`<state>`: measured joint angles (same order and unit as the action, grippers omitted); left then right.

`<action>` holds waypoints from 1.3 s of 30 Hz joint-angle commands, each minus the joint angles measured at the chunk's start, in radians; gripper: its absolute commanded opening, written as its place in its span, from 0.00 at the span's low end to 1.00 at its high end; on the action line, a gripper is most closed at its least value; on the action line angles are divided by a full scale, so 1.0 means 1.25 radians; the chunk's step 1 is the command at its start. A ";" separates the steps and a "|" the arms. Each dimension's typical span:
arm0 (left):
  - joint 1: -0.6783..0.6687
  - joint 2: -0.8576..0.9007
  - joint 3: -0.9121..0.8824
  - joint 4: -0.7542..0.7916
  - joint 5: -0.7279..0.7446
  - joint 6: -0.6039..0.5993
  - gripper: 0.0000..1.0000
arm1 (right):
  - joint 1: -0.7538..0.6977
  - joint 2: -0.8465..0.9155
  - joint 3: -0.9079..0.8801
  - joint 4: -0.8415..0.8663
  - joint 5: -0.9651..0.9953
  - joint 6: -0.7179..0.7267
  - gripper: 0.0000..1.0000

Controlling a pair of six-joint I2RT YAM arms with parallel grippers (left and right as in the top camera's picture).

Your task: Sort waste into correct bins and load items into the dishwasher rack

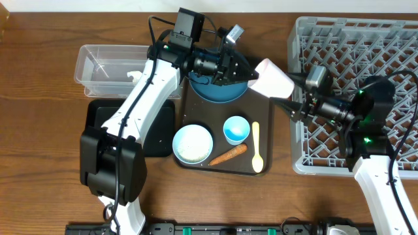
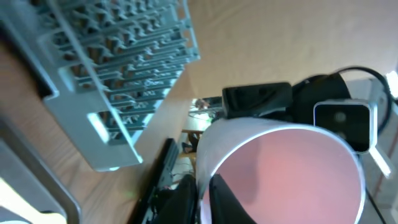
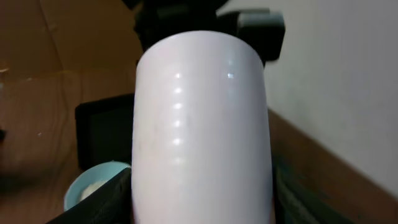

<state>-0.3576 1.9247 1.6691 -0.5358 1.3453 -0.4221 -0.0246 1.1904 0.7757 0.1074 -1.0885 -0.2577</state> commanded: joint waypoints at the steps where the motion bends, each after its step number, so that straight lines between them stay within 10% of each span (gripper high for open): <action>1: -0.001 0.013 0.013 -0.004 -0.100 0.002 0.15 | 0.010 0.005 0.011 -0.043 0.037 0.000 0.46; 9: -0.001 0.013 0.013 -0.172 -0.518 0.092 0.17 | 0.009 0.005 0.011 -0.083 0.120 0.138 0.41; 16: 0.021 -0.005 0.013 -0.262 -0.657 0.134 0.17 | 0.009 0.005 0.011 -0.153 0.234 0.176 0.38; 39: 0.028 -0.044 0.013 -0.126 -0.247 0.133 0.16 | 0.010 0.004 0.011 -0.202 0.003 0.176 0.29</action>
<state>-0.3218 1.8961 1.6703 -0.6983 0.8886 -0.2718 -0.0246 1.1912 0.7757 -0.1501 -1.0370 -0.0505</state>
